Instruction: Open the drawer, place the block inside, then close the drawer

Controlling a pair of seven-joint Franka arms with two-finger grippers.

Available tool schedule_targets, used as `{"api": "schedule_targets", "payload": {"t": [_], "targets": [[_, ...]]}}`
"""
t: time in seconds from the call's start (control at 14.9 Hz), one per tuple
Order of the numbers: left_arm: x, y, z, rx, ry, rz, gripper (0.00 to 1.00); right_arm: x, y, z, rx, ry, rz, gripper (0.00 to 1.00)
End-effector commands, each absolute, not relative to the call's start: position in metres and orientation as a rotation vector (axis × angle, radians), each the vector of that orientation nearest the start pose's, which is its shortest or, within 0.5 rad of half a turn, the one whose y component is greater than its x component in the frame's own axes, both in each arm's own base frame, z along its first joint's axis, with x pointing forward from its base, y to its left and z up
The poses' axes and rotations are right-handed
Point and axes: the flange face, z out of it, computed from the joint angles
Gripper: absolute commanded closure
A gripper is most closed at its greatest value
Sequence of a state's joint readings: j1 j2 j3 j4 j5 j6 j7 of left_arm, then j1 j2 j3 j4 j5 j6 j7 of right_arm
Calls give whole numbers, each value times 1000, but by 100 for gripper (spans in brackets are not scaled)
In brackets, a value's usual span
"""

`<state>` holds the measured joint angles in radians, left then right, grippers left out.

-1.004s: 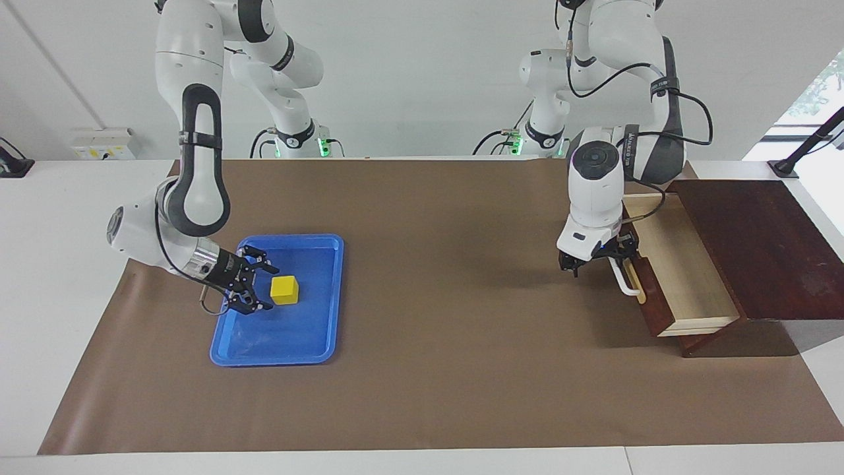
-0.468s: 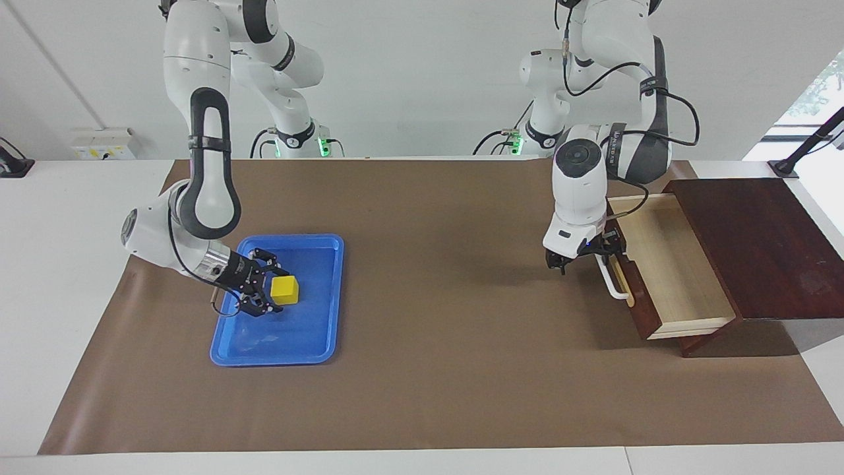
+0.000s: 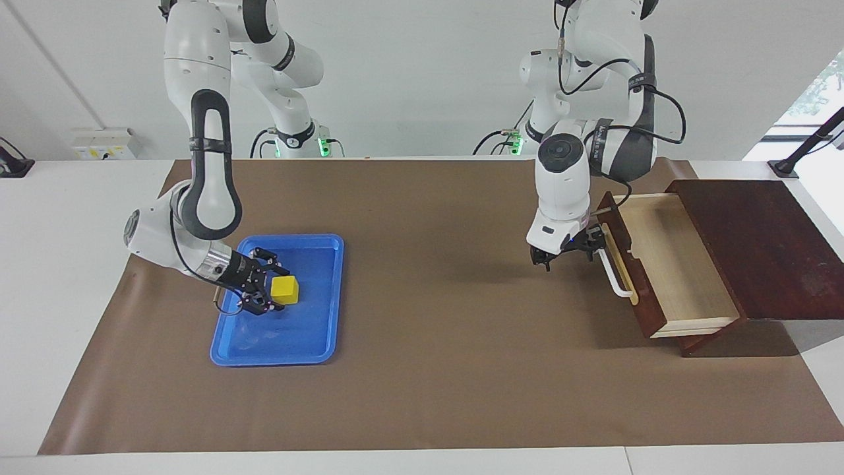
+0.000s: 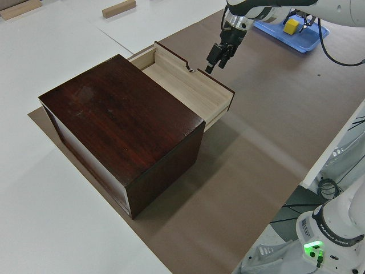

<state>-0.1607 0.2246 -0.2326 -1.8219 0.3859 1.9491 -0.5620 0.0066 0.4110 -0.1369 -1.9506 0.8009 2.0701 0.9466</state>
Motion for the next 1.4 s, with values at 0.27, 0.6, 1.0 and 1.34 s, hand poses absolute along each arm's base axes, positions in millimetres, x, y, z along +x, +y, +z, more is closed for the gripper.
{"api": "schedule_targets", "payload": {"t": [0.27,0.6,1.0,1.34], "targets": [[595,-199,480,-2898,-362,7,0,585,-47,252,-1881,1810,606,4],[591,-192,499,-2887,-802,-2,0,584,-50,251,-1886,1803,603,18],[584,-173,536,-2864,-1302,54,0,586,-49,256,-1957,1687,593,100],[582,-170,543,-2686,-1664,43,0,627,-35,316,-2014,1602,601,100]]}}
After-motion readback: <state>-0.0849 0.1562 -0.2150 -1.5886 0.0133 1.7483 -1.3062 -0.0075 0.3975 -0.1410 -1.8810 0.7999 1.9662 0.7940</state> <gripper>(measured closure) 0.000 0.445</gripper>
